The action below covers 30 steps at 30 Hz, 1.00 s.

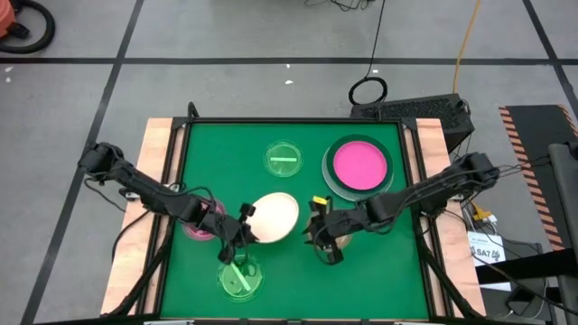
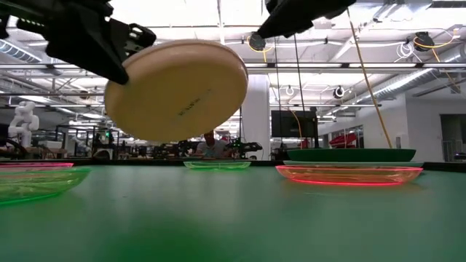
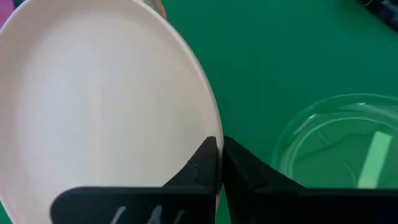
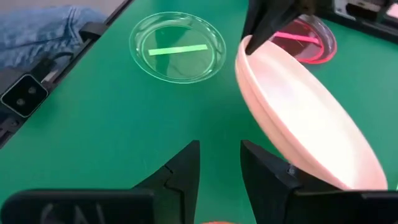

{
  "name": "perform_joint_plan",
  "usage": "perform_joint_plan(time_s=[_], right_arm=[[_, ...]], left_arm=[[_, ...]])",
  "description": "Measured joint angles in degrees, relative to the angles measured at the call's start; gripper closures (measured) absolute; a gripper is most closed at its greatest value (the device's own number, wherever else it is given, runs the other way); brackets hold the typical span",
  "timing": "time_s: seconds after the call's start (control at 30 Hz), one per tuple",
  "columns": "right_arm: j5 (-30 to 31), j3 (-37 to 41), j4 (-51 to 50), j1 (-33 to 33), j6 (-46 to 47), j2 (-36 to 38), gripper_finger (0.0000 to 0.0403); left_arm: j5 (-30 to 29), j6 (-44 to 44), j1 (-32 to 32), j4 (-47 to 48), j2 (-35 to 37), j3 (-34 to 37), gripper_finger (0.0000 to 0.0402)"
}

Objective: Stack plastic plates
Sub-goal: Stack the white plate on the pink plate

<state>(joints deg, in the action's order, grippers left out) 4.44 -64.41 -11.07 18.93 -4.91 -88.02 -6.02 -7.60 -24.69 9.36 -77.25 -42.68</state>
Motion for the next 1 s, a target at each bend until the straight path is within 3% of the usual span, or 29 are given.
perform_joint_plan(time_s=[0.23,0.57,0.87,1.0], right_arm=[[3.2,-0.58,-1.24,-0.04,-3.29,0.13,0.0283],[3.19,-0.58,-0.06,-0.32,-6.33,-0.18,0.0198],[2.44,-0.32,0.61,-0.98,-6.45,-0.99,0.0197],[-3.22,0.1,2.49,-1.35,-7.12,-2.64,0.0202]], left_arm=[[0.2,3.53,-2.82,-0.21,0.0,0.0,0.039],[0.23,4.64,-5.5,-3.27,0.0,0.02,0.039],[1.85,3.52,-6.96,-4.46,0.0,0.02,0.039],[4.82,1.73,-7.28,-6.29,0.0,0.02,0.039]])
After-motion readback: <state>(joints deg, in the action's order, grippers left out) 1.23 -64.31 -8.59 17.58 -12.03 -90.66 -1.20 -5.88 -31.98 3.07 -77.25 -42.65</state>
